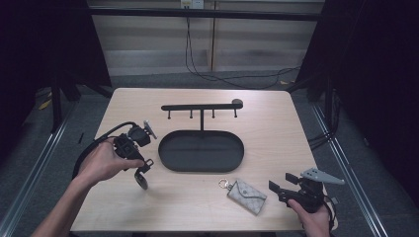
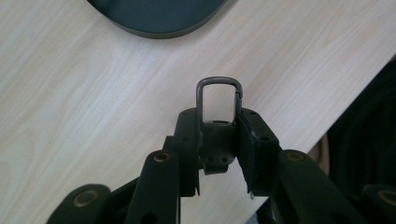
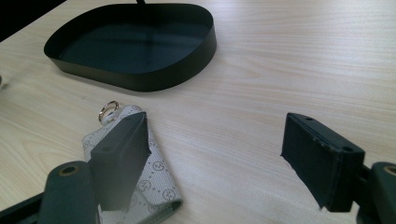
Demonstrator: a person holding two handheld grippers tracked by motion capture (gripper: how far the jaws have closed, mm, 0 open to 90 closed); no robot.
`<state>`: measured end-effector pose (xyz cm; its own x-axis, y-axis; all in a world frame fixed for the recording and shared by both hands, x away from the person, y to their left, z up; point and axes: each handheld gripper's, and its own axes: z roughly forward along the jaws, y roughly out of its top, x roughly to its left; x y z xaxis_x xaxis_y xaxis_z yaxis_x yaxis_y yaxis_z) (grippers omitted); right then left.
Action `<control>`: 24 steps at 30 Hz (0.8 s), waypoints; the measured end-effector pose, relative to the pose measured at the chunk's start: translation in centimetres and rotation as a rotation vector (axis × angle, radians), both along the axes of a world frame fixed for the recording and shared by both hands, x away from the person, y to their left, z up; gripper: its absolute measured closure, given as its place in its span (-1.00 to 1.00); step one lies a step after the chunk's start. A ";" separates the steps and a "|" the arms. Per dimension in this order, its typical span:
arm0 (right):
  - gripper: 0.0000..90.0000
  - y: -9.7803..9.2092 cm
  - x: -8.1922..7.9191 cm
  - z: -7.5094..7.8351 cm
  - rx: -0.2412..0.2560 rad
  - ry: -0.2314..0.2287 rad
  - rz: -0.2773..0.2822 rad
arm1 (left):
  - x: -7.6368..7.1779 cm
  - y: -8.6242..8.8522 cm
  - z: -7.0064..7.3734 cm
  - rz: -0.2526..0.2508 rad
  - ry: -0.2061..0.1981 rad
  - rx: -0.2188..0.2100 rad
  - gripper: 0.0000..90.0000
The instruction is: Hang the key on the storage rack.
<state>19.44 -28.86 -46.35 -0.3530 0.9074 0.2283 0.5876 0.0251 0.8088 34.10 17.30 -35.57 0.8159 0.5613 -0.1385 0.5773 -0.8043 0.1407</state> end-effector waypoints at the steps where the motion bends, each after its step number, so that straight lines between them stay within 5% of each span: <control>1: -0.49 0.0 0.0 0.0 0.000 -0.002 0.000 | 0.1 -0.1 0.2 0.004 0.001 0.004 0.57; 24: -0.49 -0.1 0.0 0.0 0.004 -0.002 0.001 | 2.7 -1.7 3.3 0.046 -0.016 0.000 0.57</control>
